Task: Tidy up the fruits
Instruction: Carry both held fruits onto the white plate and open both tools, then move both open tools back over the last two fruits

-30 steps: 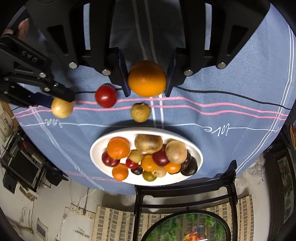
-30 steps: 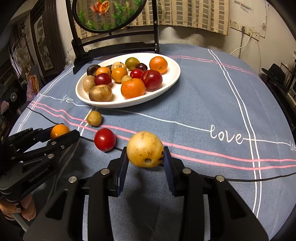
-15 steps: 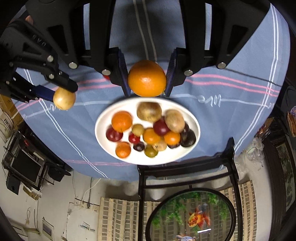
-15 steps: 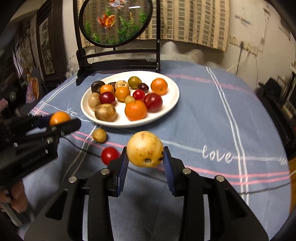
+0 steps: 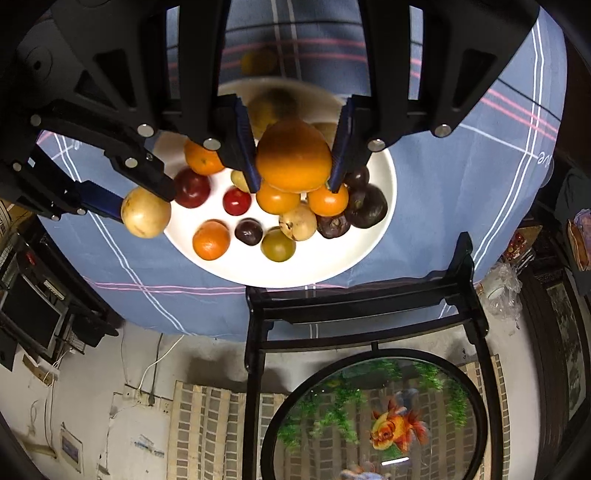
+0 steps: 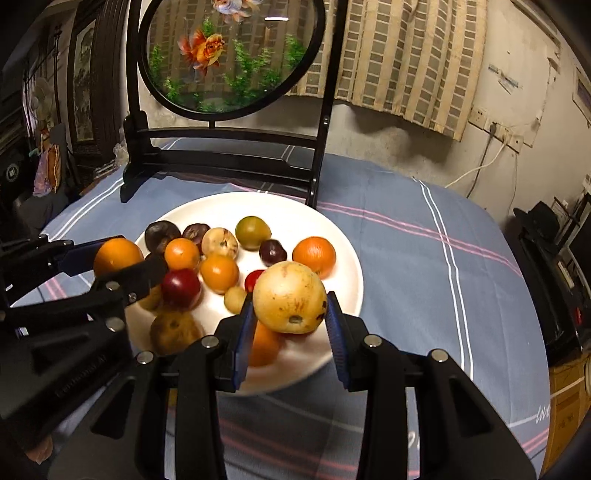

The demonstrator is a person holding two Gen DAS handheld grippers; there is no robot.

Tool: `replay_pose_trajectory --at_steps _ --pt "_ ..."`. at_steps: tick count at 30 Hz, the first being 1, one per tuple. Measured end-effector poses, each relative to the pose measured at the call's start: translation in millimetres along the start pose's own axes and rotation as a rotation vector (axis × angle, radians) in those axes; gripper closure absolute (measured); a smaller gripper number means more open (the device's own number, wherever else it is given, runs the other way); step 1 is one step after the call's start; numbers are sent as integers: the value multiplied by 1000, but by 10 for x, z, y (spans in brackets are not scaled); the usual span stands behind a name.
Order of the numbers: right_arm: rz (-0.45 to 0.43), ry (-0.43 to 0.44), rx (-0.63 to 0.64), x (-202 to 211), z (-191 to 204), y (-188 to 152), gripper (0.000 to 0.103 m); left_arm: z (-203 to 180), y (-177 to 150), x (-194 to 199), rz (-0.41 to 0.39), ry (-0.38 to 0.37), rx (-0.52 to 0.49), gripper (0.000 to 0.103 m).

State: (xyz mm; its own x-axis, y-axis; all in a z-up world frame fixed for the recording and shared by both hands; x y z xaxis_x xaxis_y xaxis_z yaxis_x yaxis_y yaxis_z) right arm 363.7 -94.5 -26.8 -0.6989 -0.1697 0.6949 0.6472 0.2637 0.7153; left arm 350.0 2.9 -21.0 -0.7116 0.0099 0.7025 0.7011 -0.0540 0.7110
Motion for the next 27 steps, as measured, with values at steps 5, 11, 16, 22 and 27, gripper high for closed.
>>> replay_pose_trajectory --at_steps 5,11,16,22,27 --pt "21 2 -14 -218 -30 68 66 57 51 -180 10 17 17 65" --pt "60 7 -68 -484 -99 82 66 44 161 -303 -1 32 23 67" --pt "116 76 -160 -623 -133 37 62 69 157 -311 -5 48 28 61" --pt "46 73 -193 -445 -234 25 44 121 93 -161 -24 50 24 47" --pt "49 63 -182 -229 -239 -98 44 160 -13 23 -32 43 38 41"
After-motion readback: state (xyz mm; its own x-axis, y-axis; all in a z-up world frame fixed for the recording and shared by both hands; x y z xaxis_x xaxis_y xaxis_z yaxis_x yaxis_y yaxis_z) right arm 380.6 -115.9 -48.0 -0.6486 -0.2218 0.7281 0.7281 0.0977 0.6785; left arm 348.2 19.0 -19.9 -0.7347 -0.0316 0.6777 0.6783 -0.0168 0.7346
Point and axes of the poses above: each gripper's, at about its wrist camera, not at the fingertips, and x roughly against the way its jaws point, z to its left, y to its top, the point moved 9 cm from there along -x, roughly the way its jaws point, and after that the axes turned 3 degrees about -x, right-handed, at the moved point
